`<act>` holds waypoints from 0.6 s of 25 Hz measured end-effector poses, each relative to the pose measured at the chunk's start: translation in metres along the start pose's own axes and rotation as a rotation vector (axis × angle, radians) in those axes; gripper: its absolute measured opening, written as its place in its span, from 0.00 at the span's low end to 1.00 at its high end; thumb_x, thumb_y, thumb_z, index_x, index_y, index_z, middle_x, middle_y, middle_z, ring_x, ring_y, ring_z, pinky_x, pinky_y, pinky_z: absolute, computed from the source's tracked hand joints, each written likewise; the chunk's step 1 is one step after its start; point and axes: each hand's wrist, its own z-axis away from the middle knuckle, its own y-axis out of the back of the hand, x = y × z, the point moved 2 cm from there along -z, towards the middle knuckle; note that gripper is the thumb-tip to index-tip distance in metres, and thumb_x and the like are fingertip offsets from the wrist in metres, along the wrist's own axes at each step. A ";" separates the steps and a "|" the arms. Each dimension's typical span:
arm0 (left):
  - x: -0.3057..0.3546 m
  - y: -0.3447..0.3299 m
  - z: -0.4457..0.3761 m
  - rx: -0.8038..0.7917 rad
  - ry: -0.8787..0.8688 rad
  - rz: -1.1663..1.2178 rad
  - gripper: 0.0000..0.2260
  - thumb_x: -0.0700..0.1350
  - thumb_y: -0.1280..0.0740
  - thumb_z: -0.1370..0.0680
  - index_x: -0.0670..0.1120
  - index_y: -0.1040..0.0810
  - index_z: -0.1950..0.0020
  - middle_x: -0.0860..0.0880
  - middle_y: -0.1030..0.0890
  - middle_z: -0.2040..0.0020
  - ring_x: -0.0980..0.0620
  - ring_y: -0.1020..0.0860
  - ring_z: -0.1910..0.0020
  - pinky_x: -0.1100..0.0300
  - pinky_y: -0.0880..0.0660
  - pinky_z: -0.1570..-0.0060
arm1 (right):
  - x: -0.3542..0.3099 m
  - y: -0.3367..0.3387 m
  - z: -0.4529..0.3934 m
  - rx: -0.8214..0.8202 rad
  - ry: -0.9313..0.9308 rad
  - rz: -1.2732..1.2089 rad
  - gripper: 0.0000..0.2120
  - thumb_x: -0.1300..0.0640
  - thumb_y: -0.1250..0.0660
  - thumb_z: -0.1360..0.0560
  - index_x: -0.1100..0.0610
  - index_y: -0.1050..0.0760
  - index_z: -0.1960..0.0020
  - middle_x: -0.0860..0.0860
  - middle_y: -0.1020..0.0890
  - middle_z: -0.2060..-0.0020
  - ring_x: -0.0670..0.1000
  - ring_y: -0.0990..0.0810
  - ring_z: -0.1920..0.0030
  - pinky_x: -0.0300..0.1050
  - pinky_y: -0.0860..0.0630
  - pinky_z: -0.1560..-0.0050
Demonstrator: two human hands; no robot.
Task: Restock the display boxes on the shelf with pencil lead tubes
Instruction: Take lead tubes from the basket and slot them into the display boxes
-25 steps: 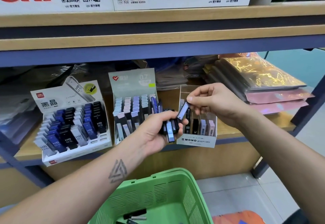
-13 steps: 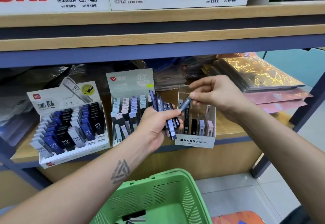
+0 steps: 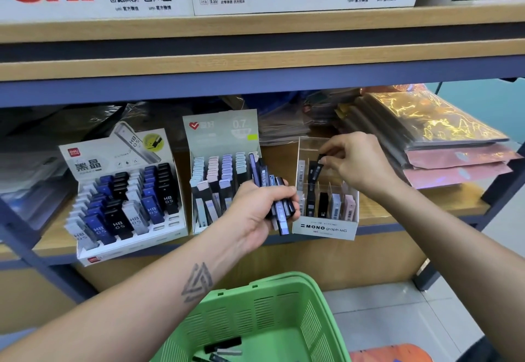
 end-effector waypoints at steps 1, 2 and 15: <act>0.000 0.000 0.000 -0.003 -0.003 -0.006 0.09 0.30 0.30 0.25 0.36 0.23 0.47 0.37 0.19 0.62 0.46 0.21 0.68 0.54 0.20 0.67 | 0.000 -0.003 0.001 -0.010 0.007 0.012 0.09 0.60 0.27 0.23 0.56 0.16 0.43 0.52 0.14 0.51 0.49 0.17 0.51 0.50 0.18 0.45; -0.001 0.000 0.000 -0.006 -0.006 -0.011 0.09 0.30 0.30 0.25 0.36 0.23 0.46 0.37 0.19 0.62 0.46 0.20 0.68 0.54 0.20 0.67 | -0.001 -0.007 0.002 -0.026 0.013 0.024 0.09 0.60 0.27 0.23 0.56 0.16 0.44 0.52 0.14 0.51 0.49 0.17 0.51 0.51 0.18 0.46; -0.003 0.004 -0.001 -0.028 -0.019 -0.037 0.12 0.30 0.29 0.26 0.35 0.24 0.44 0.37 0.19 0.61 0.45 0.20 0.67 0.54 0.20 0.66 | 0.001 -0.011 -0.003 -0.063 -0.029 0.011 0.09 0.61 0.27 0.24 0.56 0.16 0.44 0.52 0.14 0.52 0.48 0.16 0.54 0.48 0.17 0.48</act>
